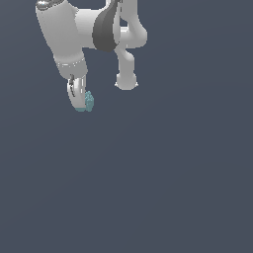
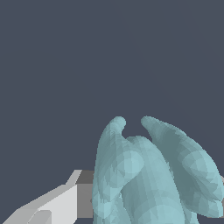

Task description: Pick up the object and move it to a goal position.

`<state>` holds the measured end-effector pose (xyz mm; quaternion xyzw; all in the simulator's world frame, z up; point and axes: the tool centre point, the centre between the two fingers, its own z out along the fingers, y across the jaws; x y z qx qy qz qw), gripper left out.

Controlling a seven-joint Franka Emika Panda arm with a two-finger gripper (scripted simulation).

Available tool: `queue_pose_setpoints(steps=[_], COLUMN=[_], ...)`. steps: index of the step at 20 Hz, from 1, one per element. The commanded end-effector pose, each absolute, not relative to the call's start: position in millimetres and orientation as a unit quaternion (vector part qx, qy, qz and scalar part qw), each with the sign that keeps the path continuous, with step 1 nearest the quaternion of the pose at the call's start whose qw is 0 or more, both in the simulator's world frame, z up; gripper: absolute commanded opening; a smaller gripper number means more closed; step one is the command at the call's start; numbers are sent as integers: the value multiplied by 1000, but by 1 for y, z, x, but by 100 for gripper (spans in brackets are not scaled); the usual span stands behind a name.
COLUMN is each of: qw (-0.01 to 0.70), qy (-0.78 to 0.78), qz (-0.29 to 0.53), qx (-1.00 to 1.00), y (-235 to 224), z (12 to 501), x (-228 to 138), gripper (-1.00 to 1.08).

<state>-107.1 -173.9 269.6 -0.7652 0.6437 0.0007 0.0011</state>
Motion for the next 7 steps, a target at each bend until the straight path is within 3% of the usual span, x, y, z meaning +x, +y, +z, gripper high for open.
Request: queue_pose_setpoints(steps=[1, 7], qw=[0, 0], qy=[643, 643], qz=[1, 0], qx=[-766, -766], y=[-186, -197], z=[280, 290], x=[-114, -119], gripper=[-100, -100])
